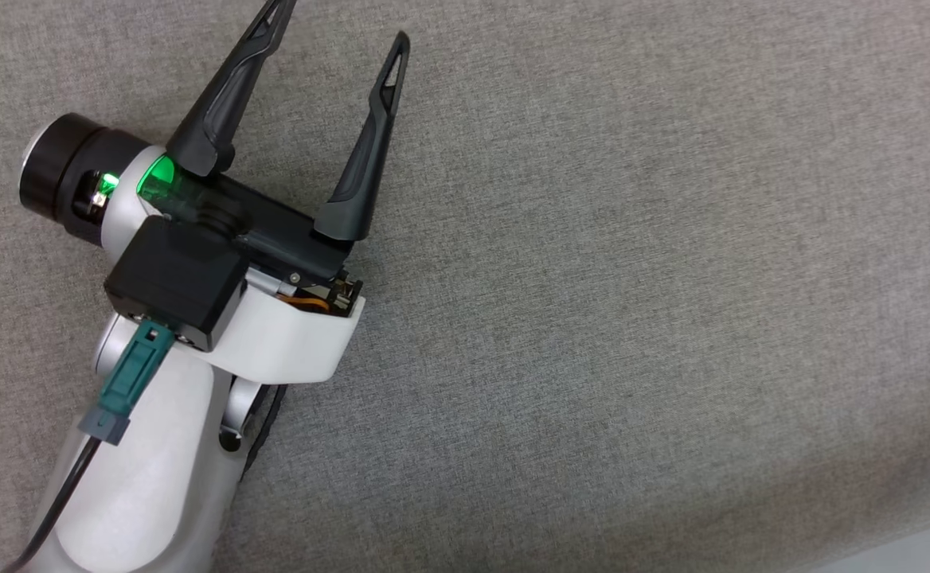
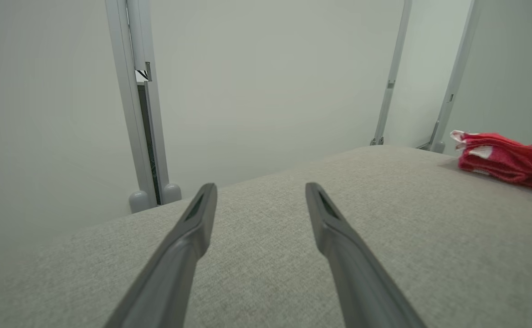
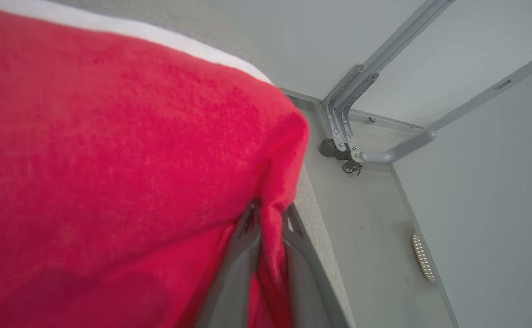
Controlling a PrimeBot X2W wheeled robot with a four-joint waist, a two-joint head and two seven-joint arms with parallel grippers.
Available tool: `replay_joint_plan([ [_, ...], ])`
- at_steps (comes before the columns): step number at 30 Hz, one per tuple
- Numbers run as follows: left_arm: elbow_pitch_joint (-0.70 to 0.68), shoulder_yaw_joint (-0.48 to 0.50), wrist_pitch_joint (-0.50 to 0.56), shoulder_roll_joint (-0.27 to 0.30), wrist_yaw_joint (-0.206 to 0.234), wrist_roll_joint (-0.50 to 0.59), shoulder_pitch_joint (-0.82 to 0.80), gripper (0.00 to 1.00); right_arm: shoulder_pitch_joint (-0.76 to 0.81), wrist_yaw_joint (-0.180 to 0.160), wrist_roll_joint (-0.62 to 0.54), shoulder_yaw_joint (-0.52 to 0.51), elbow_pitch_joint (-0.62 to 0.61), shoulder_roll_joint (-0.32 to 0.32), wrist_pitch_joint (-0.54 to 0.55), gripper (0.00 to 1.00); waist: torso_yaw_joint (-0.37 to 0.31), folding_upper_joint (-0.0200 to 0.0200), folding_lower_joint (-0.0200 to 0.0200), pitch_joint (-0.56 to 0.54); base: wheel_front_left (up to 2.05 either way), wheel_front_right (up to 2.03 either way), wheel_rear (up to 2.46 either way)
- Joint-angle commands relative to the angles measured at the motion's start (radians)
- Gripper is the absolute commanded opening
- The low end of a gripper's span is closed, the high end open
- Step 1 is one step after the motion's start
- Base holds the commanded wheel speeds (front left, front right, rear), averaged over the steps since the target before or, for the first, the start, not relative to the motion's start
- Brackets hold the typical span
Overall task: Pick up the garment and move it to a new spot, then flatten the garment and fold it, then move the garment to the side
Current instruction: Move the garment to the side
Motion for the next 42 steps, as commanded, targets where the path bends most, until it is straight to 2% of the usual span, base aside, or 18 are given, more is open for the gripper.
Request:
replay_joint_plan([
  [1, 0.012, -0.003, 0.001, 0.009, -0.004, 0.009, -0.009, 1.00, -0.017, -0.002, -0.001, -0.013, 0.018, 0.006, -0.017, 0.88, 0.003, 0.0000, 0.0000, 0.008, 0.00, 0.00, 0.00],
  [2, 0.015, -0.005, 0.000, 0.010, -0.003, 0.010, -0.012, 1.00, -0.021, -0.002, 0.001, -0.022, 0.035, 0.015, -0.021, 1.00, 0.002, 0.0000, 0.0000, 0.008, 0.00, 0.00, 0.00],
  [9, 0.055, -0.002, -0.023, 0.006, 0.009, -0.016, 0.025, 1.00, -0.016, -0.002, 0.001, -0.109, 0.133, 0.072, -0.084, 1.00, -0.019, 0.0000, 0.0000, -0.064, 0.00, 0.00, 0.00],
  [14, 0.091, 0.016, -0.041, 0.008, 0.026, -0.043, 0.084, 1.00, 0.046, -0.002, 0.020, -0.181, 0.088, 0.127, -0.117, 1.00, -0.039, 0.0000, 0.0000, -0.159, 0.00, 0.00, 0.00],
  [17, 0.108, 0.026, -0.046, 0.011, 0.038, -0.057, 0.127, 1.00, 0.115, -0.002, 0.020, -0.244, -0.029, 0.155, -0.119, 1.00, -0.043, 0.0000, 0.0000, -0.212, 0.00, 0.00, 0.00],
  [21, 0.126, 0.031, -0.052, 0.015, 0.047, -0.072, 0.170, 1.00, 0.275, -0.002, -0.017, -0.344, -0.230, 0.222, -0.118, 1.00, -0.027, 0.0000, 0.0000, -0.270, 0.00, 0.00, 0.00],
  [26, 0.147, 0.047, -0.065, 0.009, 0.065, -0.093, 0.211, 1.00, 0.474, -0.002, -0.083, -0.434, -0.481, 0.339, -0.118, 1.00, 0.001, 0.0000, 0.0000, -0.332, 0.00, 0.00, 0.00],
  [29, 0.156, 0.059, -0.074, 0.001, 0.080, -0.109, 0.239, 1.00, 0.572, -0.002, -0.120, -0.445, -0.596, 0.413, -0.118, 1.00, 0.020, 0.0000, 0.0000, -0.364, 0.00, 0.00, 0.00],
  [34, 0.172, 0.088, -0.084, -0.011, 0.107, -0.139, 0.284, 1.00, 0.678, -0.002, -0.184, -0.435, -0.761, 0.519, -0.058, 1.00, 0.062, 0.0000, 0.0000, -0.410, 0.00, 0.00, 0.00],
  [39, 0.186, 0.120, -0.095, -0.020, 0.134, -0.165, 0.331, 1.00, 0.747, -0.002, -0.242, -0.419, -0.894, 0.583, 0.010, 1.00, 0.127, 0.0000, 0.0000, -0.447, 0.00, 0.00, 0.00],
  [42, 0.194, 0.131, -0.100, -0.026, 0.143, -0.176, 0.356, 1.00, 0.773, -0.001, -0.258, -0.405, -0.930, 0.597, 0.034, 1.00, 0.155, 0.0000, 0.0000, -0.467, 0.00, 0.00, 0.00],
])
